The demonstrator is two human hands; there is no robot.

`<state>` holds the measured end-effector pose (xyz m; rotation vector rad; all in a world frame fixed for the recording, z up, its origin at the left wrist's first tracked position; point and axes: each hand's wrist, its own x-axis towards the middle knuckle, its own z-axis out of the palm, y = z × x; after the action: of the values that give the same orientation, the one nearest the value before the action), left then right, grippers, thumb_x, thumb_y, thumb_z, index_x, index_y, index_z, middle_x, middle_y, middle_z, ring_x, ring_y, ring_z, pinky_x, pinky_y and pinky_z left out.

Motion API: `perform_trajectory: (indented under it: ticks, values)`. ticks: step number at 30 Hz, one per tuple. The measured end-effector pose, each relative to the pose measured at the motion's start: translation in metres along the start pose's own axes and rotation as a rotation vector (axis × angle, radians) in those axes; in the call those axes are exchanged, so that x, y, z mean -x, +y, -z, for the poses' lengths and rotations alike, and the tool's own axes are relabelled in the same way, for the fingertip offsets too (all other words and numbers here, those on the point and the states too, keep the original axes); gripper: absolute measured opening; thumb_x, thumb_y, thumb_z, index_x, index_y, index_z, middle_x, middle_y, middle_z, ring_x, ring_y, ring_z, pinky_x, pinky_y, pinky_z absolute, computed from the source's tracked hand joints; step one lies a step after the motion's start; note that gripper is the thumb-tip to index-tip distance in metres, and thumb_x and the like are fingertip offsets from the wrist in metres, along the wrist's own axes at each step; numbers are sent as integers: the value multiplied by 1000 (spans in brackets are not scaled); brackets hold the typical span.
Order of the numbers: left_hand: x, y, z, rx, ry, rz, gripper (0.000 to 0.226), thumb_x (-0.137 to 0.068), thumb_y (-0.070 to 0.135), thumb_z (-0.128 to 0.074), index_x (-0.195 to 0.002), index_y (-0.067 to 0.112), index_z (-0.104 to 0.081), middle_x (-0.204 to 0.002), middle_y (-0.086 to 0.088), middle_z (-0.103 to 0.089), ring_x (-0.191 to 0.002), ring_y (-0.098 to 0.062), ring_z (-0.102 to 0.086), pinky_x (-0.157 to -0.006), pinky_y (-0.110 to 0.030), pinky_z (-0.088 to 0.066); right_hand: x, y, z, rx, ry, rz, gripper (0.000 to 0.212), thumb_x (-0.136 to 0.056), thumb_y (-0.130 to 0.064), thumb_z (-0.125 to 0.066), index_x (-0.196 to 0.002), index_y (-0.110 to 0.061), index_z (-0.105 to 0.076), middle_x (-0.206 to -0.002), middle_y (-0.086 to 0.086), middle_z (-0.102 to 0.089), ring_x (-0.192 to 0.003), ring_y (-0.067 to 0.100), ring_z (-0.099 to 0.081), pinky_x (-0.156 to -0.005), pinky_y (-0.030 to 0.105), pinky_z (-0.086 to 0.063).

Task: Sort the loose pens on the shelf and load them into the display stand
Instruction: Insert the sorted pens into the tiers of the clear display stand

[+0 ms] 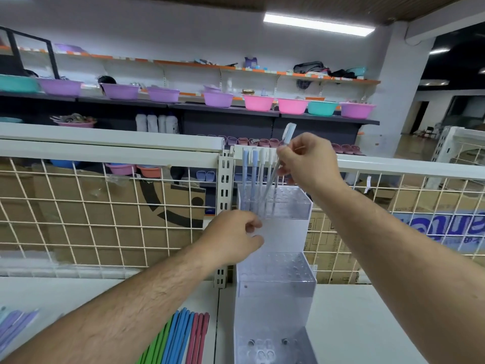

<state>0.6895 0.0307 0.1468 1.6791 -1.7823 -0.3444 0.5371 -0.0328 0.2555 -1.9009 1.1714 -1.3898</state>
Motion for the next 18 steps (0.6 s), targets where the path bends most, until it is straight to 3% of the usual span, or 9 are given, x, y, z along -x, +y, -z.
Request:
perform_trajectory:
  ticks: [5, 11, 18]
  values:
    - [2, -4, 6, -20, 71, -29, 29, -85, 30, -71, -114, 27, -69, -92, 12, -61, -87, -12, -61, -82, -35, -55, -14, -4, -11, 109, 41, 52, 11, -95, -22, -67, -86, -17, -62, -74, 0, -70, -66, 15, -74, -60, 37, -63]
    - [1, -9, 15, -77, 146, -71, 24, -85, 28, -69, -109, 33, -67, -86, 12, -58, -77, -6, -55, -71, -29, -53, -18, 8, -28, 235, 1, 59, 12, -93, -27, -67, -84, -19, -62, -71, -1, -69, -70, 19, -72, -71, 48, -62]
    - [-1, -13, 17, -90, 166, -94, 23, -84, 27, -68, -106, 34, -67, -89, 9, -56, -79, -8, -55, -74, -36, -54, -14, 19, -35, 310, -74, 20, 20, -95, -31, -68, -83, -17, -62, -70, 1, -70, -72, 21, -71, -70, 48, -62]
